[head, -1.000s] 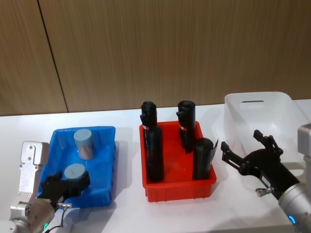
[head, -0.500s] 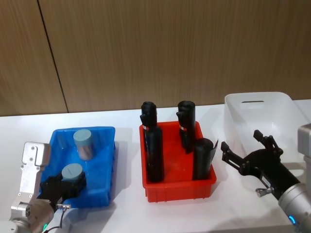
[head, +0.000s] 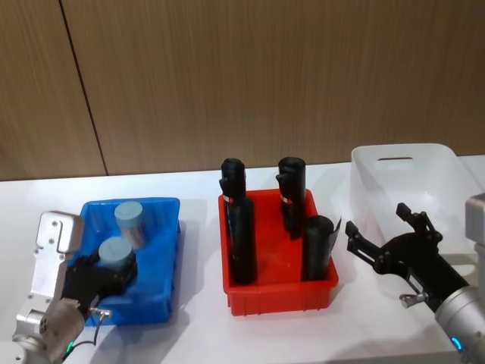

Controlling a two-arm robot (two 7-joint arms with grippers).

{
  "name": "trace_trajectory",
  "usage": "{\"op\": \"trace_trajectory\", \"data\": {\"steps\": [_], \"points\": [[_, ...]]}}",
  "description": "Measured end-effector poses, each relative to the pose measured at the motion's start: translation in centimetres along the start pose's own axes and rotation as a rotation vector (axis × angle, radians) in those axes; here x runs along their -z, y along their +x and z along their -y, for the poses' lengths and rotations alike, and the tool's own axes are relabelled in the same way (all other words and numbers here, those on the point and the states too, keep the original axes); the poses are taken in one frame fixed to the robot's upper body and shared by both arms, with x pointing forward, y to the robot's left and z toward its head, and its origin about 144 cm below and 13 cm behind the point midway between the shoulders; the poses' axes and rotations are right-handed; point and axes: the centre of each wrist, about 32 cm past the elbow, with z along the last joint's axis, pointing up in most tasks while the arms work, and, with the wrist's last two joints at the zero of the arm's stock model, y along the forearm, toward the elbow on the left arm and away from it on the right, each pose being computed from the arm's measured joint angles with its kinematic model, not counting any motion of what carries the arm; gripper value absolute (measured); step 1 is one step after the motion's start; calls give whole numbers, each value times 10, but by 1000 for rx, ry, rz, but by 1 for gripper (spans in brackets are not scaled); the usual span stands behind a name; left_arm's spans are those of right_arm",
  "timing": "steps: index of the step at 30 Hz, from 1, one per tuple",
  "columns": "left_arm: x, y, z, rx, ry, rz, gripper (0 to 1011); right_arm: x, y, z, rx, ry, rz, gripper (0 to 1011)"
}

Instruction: Pick the cotton swabs from the blue box and place them into the white box.

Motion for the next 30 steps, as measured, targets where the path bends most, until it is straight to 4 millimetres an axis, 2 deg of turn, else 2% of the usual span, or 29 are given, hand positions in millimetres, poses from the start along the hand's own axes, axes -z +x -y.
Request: {"op": "trace_trajectory", "data": {"steps": [16,30], "points": [[-28,7,-8,152,-144,97,656,0,0,0,0,0,0,1001],[-49,18,-8,366,-223,128,654,0,0,0,0,0,0,1001]]}}
